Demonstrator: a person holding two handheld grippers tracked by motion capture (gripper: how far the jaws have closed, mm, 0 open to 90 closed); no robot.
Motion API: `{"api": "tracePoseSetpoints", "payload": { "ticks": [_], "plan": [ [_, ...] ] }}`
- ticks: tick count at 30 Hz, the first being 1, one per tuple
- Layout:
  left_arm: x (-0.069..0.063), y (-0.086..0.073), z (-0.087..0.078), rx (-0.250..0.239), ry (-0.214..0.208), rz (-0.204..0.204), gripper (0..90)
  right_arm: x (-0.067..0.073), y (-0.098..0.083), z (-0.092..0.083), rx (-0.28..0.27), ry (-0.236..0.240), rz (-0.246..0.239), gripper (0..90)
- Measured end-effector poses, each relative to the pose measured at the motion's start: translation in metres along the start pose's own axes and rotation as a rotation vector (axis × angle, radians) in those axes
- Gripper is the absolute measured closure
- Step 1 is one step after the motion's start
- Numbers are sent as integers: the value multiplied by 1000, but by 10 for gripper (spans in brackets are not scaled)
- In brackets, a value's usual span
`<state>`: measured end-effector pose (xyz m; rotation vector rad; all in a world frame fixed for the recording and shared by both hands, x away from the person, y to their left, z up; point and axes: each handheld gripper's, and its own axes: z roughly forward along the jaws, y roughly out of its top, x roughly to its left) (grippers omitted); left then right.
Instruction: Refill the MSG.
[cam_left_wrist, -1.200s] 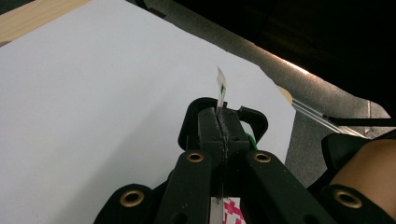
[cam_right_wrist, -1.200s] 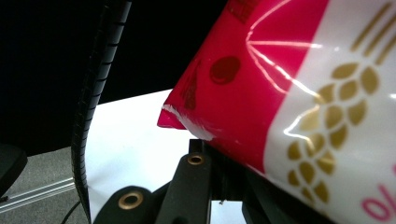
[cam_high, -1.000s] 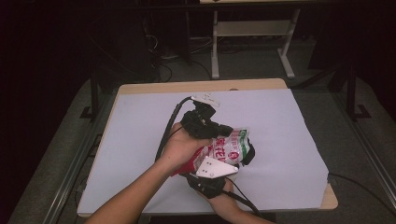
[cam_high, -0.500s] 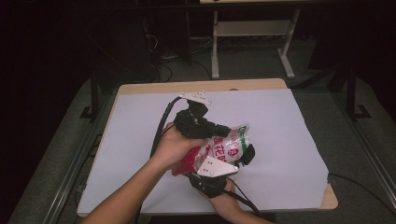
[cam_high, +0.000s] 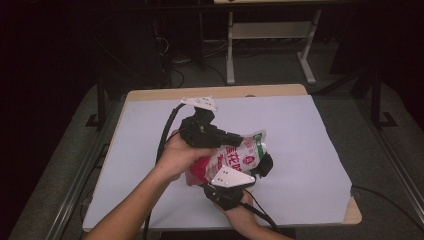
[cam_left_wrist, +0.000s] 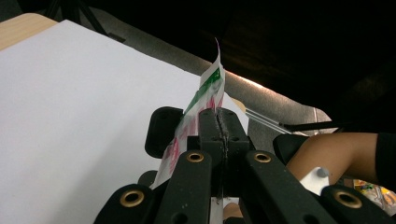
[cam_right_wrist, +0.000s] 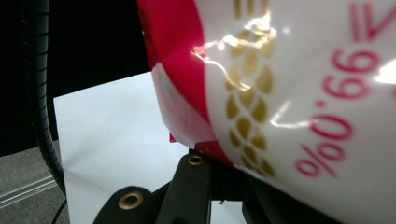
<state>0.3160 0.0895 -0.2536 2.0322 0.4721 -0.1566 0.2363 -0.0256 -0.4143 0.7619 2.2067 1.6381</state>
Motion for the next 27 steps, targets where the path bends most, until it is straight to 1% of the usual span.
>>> {"api": "tracePoseSetpoints", "payload": {
  "ticks": [2,6,9,11,12,13,15,19,23,24,25,26,27],
  "plan": [
    [0,0,-3,-8,-2,-1,900,0,0,0,2,-2,6,900],
    [0,-1,-8,-14,0,-3,900,-1,1,-1,-2,-4,1,900],
    [0,-3,-16,-28,6,0,900,-2,2,-1,0,-3,5,900],
    [0,-4,-18,-32,9,-4,900,-2,2,-1,1,-1,8,900],
    [0,-5,-21,-39,11,-8,900,-2,2,-1,0,0,9,900],
    [1,-7,-25,-46,14,-3,900,-3,3,-1,0,0,10,900],
    [2,-9,-29,-59,10,-13,900,-3,3,-1,1,-1,8,900],
    [5,-13,-35,-72,6,-16,900,-3,3,0,5,-2,11,900],
    [7,-19,-43,-102,-3,-17,900,-4,3,-1,8,-2,11,900],
    [7,-20,-45,-109,-3,-18,900,-3,4,-2,11,-6,6,900],
    [8,-21,-47,-118,-2,-14,900,-3,5,-3,14,-16,-11,900],
    [8,-22,-49,-126,-1,-17,900,-2,5,-4,13,-21,-23,900],
    [9,-23,-50,-133,0,-19,900,-3,6,-5,16,-17,-21,900]
  ]
}}
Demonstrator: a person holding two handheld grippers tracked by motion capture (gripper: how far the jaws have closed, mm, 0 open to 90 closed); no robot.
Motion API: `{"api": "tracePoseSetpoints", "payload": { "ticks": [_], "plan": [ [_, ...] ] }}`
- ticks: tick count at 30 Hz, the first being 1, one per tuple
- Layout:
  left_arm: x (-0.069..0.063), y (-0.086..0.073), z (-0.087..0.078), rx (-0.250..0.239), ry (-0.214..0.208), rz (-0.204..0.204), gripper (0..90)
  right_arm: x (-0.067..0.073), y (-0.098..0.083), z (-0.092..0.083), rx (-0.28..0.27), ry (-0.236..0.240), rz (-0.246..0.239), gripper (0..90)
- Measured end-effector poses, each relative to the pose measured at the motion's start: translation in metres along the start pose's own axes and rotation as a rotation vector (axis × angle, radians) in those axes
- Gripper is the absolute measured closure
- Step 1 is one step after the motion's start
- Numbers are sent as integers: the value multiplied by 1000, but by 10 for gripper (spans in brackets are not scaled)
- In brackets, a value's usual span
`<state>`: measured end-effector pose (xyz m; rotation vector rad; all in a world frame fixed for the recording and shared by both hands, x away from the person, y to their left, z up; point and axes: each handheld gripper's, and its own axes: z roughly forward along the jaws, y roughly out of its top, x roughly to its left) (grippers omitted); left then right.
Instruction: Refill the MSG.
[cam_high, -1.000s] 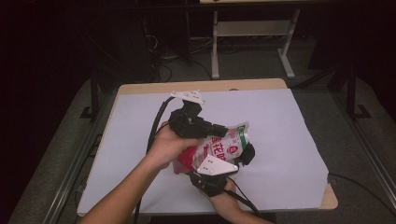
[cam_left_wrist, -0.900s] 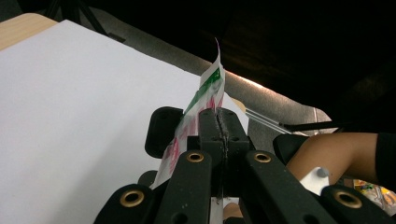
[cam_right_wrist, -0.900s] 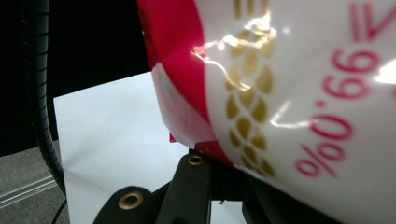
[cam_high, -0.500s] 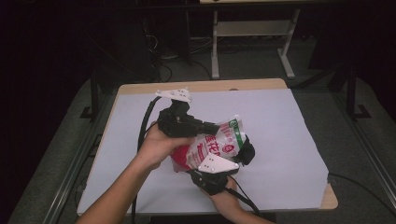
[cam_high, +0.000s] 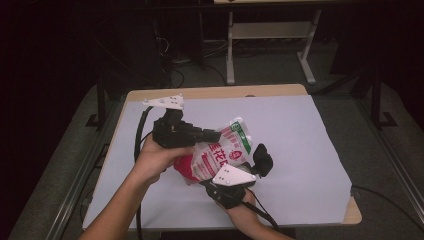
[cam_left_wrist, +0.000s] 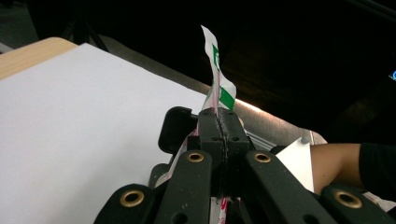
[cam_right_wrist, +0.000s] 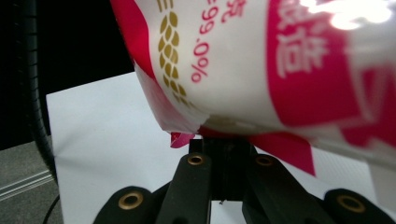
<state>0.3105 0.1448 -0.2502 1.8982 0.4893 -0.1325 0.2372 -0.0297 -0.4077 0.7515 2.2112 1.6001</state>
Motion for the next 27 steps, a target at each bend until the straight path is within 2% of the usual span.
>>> {"api": "tracePoseSetpoints", "payload": {
  "ticks": [2,6,14,21,25,27],
  "plan": [
    [2,-2,-3,-8,1,-2,900,0,1,-2,5,-2,-10,900],
    [5,-5,-9,-21,9,-5,900,-5,3,-7,13,4,14,900],
    [16,-12,-20,-49,37,-11,900,-26,6,-20,46,19,32,900],
    [27,-18,-24,-51,67,-4,900,-39,6,-33,82,81,1,900],
    [33,-20,-24,-50,86,4,900,-45,1,-44,88,106,-6,900],
    [35,-21,-23,-58,92,3,900,-47,-1,-47,89,102,-10,900]
  ]
}}
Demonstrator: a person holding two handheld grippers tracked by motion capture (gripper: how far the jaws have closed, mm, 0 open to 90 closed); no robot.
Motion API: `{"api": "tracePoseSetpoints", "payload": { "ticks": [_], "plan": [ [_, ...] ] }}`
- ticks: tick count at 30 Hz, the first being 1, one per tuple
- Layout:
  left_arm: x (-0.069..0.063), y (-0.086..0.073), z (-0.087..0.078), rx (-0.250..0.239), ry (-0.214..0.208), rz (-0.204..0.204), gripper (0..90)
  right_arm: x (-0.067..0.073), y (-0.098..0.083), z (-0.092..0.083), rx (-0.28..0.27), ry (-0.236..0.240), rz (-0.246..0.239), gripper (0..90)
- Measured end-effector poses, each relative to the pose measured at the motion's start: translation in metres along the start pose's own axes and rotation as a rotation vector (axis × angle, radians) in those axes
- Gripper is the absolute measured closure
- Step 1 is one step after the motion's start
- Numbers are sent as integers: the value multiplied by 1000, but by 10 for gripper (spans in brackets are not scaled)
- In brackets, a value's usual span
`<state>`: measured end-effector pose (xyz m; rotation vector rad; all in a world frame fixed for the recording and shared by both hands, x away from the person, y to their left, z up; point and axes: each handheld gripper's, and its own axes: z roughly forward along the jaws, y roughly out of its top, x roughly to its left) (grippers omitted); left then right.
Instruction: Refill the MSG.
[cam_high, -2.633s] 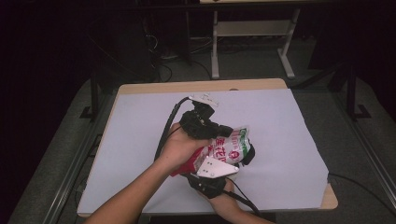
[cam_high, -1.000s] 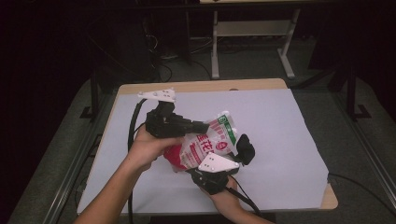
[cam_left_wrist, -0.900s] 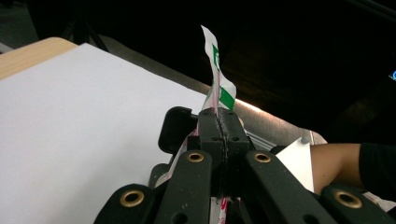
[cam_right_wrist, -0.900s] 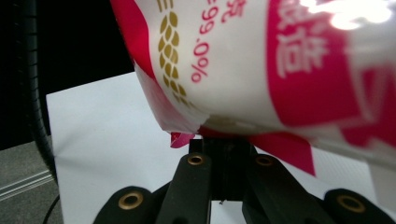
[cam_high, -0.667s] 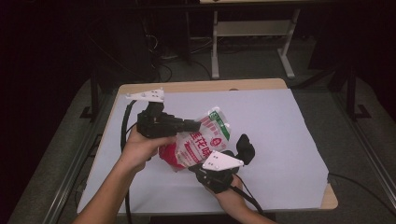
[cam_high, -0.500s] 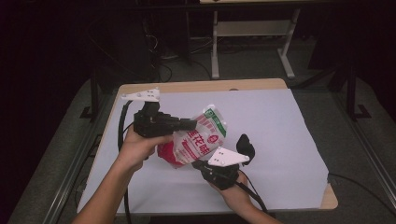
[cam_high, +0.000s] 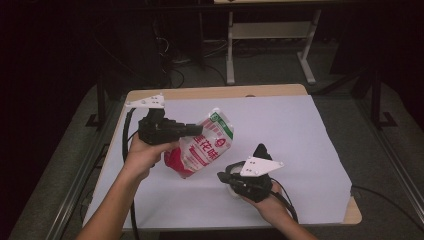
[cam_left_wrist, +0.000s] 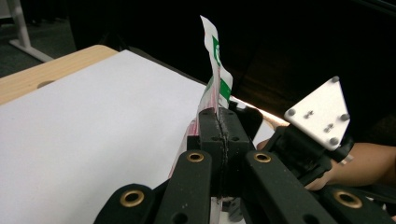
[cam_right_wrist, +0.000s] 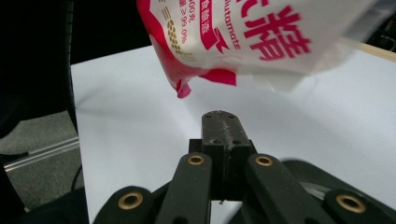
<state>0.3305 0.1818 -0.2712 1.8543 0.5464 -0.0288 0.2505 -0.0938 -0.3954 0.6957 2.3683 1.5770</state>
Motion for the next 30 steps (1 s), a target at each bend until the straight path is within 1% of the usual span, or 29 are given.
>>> {"api": "tracePoseSetpoints", "payload": {
  "ticks": [1,4,5,7,8,9,11,13,14,15,18,20,21,23,25,26,27,30],
  "plan": [
    [2,-1,1,-5,2,13,900,-4,-2,-6,-2,10,6,900],
    [7,-5,3,-13,24,0,900,-8,-5,-14,-10,17,6,900],
    [7,-5,3,-13,24,0,900,-9,-6,-18,-8,17,6,900],
    [16,-9,8,-12,41,-9,900,-11,-9,-24,-8,15,9,900],
    [16,-9,8,-12,41,-9,900,-11,-9,-24,-8,15,9,900],
    [21,-12,12,-13,52,-18,900,-15,-13,-31,-6,16,19,900],
    [27,-14,16,-12,55,-25,900,-17,-16,-35,3,26,24,900],
    [31,-16,20,-12,57,-23,900,-20,-19,-40,2,38,33,900],
    [32,-16,22,-21,58,-21,900,-22,-21,-42,2,40,32,900],
    [34,-17,23,-25,56,-28,900,-23,-22,-44,0,43,33,900],
    [38,-22,26,-28,66,-22,900,-28,-26,-52,3,41,44,900],
    [43,-27,27,-32,68,-39,900,-32,-29,-57,1,29,49,900],
    [45,-30,27,-30,71,-36,900,-34,-31,-60,2,22,52,900],
    [48,-36,26,-28,77,-46,900,-37,-33,-65,1,26,63,900],
    [49,-39,22,-52,72,-56,900,-39,-35,-69,1,22,63,900],
    [49,-39,22,-52,72,-56,900,-39,-35,-69,1,22,63,900],
    [48,-40,18,-53,85,-49,900,-40,-36,-71,4,29,67,900],
    [47,-43,8,-51,112,-35,900,-44,-37,-74,-4,26,71,900]
  ]
}}
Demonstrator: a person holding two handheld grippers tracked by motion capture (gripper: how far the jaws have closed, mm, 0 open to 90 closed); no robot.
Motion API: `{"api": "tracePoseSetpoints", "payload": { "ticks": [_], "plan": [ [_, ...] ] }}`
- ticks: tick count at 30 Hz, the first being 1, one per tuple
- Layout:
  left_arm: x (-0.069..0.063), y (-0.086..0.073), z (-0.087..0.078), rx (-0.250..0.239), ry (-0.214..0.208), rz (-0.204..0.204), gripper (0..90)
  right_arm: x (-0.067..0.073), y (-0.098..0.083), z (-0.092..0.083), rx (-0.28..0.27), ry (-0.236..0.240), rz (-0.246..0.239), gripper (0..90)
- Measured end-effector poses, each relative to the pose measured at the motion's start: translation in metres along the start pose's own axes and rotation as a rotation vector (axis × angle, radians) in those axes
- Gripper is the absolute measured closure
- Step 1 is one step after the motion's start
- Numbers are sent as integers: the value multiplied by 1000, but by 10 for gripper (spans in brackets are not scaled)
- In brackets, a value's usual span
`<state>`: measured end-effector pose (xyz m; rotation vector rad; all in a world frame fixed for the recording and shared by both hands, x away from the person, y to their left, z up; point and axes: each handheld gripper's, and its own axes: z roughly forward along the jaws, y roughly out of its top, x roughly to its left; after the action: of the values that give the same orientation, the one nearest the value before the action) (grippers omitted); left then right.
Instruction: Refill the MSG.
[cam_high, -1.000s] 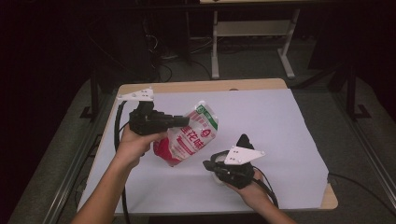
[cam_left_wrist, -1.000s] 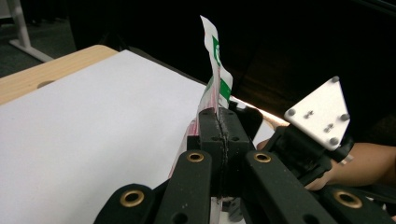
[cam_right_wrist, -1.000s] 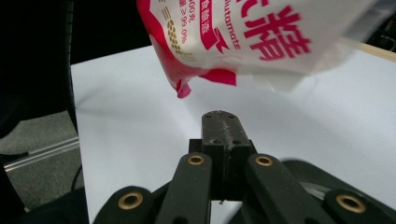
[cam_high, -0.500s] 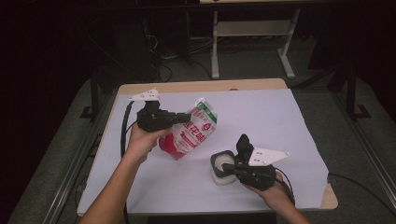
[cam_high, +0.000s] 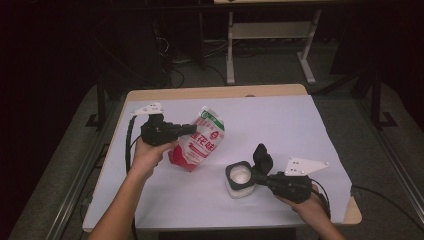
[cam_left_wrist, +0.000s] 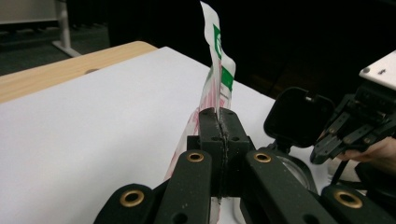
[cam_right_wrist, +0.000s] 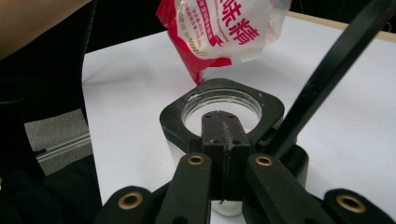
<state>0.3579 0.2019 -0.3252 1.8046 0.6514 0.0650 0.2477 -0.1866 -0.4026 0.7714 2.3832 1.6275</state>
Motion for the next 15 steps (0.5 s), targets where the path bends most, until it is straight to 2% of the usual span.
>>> {"api": "tracePoseSetpoints", "payload": {
  "ticks": [8,10,15],
  "plan": [
    [0,-7,-21,-9,23,6,900,-3,-3,-2,21,22,7,900],
    [0,-9,-26,-9,31,11,900,-3,-5,-4,13,41,4,900],
    [-1,-12,-35,-11,51,12,900,-3,-5,-8,11,51,-2,900]
  ]
}}
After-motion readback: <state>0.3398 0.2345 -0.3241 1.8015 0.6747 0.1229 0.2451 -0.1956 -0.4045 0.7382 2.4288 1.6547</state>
